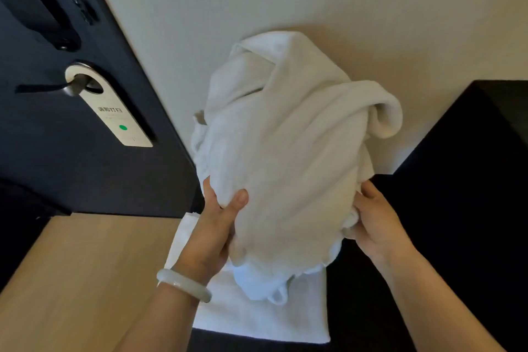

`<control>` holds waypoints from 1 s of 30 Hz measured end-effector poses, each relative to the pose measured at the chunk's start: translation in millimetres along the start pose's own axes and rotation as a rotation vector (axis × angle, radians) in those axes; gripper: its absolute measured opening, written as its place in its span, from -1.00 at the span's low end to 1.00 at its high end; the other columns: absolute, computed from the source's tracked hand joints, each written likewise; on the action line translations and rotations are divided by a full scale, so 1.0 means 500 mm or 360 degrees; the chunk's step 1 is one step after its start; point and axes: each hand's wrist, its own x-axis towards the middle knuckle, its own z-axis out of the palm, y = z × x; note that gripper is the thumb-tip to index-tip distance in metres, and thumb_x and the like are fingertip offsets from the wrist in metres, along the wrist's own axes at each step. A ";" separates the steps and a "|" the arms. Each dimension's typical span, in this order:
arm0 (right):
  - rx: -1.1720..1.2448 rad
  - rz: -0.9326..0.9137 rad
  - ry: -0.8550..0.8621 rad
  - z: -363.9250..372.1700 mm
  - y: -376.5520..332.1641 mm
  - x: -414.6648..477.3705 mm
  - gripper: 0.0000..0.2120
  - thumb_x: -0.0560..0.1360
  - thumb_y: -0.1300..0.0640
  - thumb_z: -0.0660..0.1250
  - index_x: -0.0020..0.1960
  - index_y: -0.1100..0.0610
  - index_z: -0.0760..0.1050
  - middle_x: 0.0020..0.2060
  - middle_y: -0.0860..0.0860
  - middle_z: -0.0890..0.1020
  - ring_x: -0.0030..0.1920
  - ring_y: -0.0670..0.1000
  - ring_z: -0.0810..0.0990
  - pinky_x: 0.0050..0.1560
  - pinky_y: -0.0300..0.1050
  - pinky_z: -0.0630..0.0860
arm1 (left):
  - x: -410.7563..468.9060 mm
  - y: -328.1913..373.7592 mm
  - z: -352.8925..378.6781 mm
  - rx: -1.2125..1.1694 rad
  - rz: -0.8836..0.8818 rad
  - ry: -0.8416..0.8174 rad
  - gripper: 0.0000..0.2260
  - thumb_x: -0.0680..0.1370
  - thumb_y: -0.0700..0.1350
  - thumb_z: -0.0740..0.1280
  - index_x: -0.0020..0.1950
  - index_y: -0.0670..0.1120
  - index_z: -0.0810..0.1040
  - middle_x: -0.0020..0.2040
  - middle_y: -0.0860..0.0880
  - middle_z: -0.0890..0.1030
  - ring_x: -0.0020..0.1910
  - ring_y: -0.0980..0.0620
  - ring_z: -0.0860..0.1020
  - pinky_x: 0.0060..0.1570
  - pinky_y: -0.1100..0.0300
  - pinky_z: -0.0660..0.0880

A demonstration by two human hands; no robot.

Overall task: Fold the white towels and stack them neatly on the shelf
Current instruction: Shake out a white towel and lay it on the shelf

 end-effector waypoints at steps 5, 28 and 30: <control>-0.0047 -0.0249 0.0154 -0.097 -0.175 -0.094 -0.72 0.56 0.25 0.26 0.05 -0.09 0.60 -0.13 -0.03 0.73 -0.15 -0.01 0.72 -0.23 -0.07 0.64 | -0.022 0.064 0.175 -0.0052 0.0122 -0.0204 -0.50 0.41 0.06 0.48 0.24 0.32 0.32 0.17 0.16 0.64 0.14 0.10 0.62 -0.03 0.22 0.59; -0.2686 -0.0459 0.0325 -0.151 -0.030 0.042 -0.34 0.50 -0.35 -0.35 0.57 -0.21 -0.28 0.59 -0.01 -0.21 0.56 0.23 -0.27 0.43 0.49 -0.19 | -0.007 -0.237 0.237 0.1214 -0.0380 0.0173 -0.09 0.34 0.44 0.30 0.54 0.33 -0.15 0.57 0.09 -0.30 0.56 -0.05 -0.23 0.50 -0.15 -0.05; -0.2793 -0.0316 0.0281 -0.175 0.039 0.071 -0.32 0.45 -0.36 -0.40 0.55 -0.23 -0.35 0.59 0.00 -0.21 0.55 0.24 -0.26 0.38 0.55 -0.19 | -0.006 -0.253 0.181 0.1487 -0.0504 0.0410 -0.08 0.35 0.49 0.21 0.53 0.32 -0.25 0.55 0.05 -0.37 0.54 -0.17 -0.30 0.49 -0.26 -0.14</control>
